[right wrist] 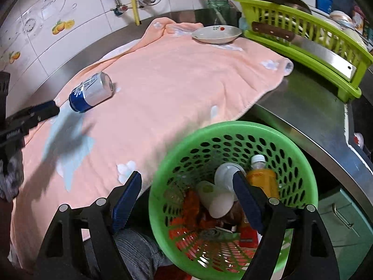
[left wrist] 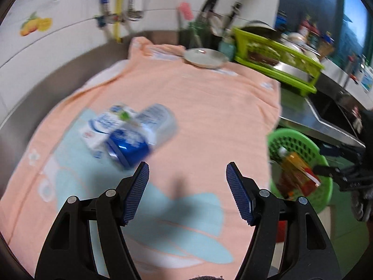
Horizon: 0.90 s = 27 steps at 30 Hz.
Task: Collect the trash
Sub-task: 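Move both tools back over the towel toward the milk can and carton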
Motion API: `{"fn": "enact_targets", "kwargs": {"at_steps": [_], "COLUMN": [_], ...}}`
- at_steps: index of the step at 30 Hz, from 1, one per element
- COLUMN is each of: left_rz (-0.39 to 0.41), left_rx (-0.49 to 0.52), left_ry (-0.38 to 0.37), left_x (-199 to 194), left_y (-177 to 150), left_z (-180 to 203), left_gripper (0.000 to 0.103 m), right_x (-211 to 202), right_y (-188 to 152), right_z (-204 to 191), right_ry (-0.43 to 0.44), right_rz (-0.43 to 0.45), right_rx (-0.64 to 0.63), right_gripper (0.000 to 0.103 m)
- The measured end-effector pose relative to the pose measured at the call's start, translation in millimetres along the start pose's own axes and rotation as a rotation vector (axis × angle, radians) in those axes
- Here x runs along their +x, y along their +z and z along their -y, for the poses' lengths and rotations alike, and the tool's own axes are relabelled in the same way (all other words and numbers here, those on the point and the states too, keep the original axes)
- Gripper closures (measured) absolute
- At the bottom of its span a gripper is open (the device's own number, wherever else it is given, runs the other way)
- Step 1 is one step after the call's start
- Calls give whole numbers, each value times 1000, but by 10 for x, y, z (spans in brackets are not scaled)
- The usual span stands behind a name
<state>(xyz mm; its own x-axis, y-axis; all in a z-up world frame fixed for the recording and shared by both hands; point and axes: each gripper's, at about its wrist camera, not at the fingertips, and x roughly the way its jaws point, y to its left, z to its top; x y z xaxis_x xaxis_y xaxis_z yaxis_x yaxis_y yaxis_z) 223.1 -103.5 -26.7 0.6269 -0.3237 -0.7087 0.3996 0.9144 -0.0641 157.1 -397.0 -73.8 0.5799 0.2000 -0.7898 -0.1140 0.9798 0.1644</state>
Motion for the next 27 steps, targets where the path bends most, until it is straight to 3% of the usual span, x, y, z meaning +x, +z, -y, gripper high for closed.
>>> {"fn": "enact_targets", "kwargs": {"at_steps": [6,16,22,27], "left_rz": [3,0,-19,-24], "left_rx": [-56,-119,-62,69], "left_ry": [69,88,112,67], "left_x": [-29,-29,77,195], "left_y": [57,-11,62,198], "left_z": [-509,-952,-1039,-883], "left_gripper": [35,35,35,35], "right_x": [97,360,454,510], "right_y": [168,491,549,545], "right_z": [-244,-800,-883,-866], "right_ry": [28,58,87,89], "right_rz": [-4,-15,-17,-34], "right_rx": [-49,-181,-182,-182], "right_gripper": [23,23,22,22]}}
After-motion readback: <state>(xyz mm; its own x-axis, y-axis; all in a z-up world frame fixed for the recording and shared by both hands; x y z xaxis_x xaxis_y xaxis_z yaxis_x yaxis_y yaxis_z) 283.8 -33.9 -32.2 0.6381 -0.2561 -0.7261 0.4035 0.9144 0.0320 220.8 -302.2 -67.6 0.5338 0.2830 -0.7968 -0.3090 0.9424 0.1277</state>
